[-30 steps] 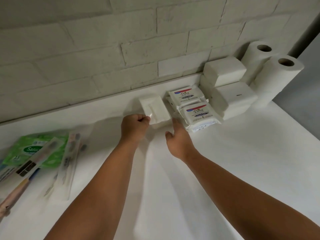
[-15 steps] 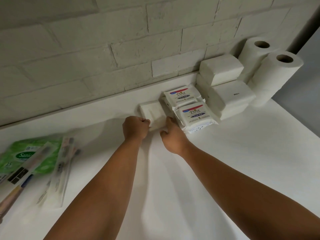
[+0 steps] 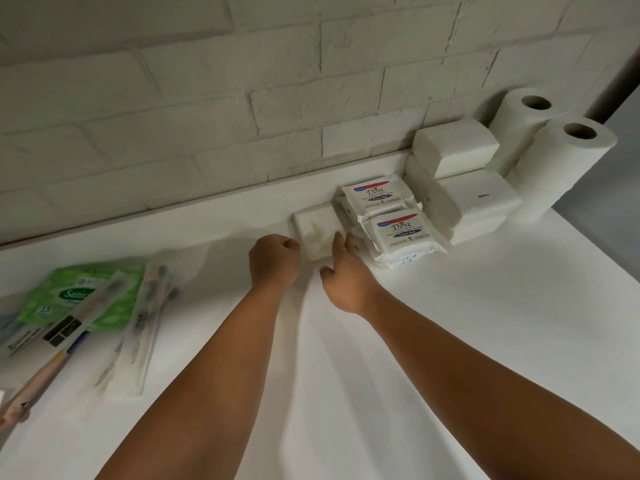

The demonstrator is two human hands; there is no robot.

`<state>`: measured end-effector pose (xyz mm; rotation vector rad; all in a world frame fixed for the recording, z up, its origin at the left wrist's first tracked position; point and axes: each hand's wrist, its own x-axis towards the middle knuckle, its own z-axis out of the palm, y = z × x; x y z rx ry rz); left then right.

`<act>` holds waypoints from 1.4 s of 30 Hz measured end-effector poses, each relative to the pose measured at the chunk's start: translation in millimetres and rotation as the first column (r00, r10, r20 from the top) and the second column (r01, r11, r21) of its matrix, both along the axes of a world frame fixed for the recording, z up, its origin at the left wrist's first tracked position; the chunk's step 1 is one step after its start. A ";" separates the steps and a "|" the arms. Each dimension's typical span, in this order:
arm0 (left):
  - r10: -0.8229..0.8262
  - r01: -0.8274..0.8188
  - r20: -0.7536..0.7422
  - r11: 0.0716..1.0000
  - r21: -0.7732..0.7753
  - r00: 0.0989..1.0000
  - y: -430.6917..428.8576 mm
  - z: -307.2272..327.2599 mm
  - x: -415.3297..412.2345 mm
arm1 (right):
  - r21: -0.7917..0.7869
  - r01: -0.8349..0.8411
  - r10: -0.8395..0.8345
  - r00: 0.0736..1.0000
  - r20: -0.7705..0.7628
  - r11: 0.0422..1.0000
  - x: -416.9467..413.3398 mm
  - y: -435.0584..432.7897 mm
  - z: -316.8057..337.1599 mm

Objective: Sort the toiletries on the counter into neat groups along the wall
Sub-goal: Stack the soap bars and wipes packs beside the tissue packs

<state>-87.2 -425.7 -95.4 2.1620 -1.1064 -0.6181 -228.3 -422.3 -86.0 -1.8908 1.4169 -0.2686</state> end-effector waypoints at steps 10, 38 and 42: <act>-0.067 0.088 0.077 0.944 -0.319 0.995 71.3 25.3 4.8 | -0.354 0.211 -0.136 0.965 0.224 0.911 10.9 25.8 20.5; 0.174 -0.156 0.192 0.982 -0.106 0.966 302.0 11.3 323.6 | -0.209 -0.138 0.182 0.960 0.211 0.968 305.3 217.1 2.9; 0.178 -0.168 0.133 0.982 -0.084 0.975 301.6 9.5 352.6 | -0.172 -0.177 0.195 0.976 0.093 0.969 336.6 215.9 -5.5</act>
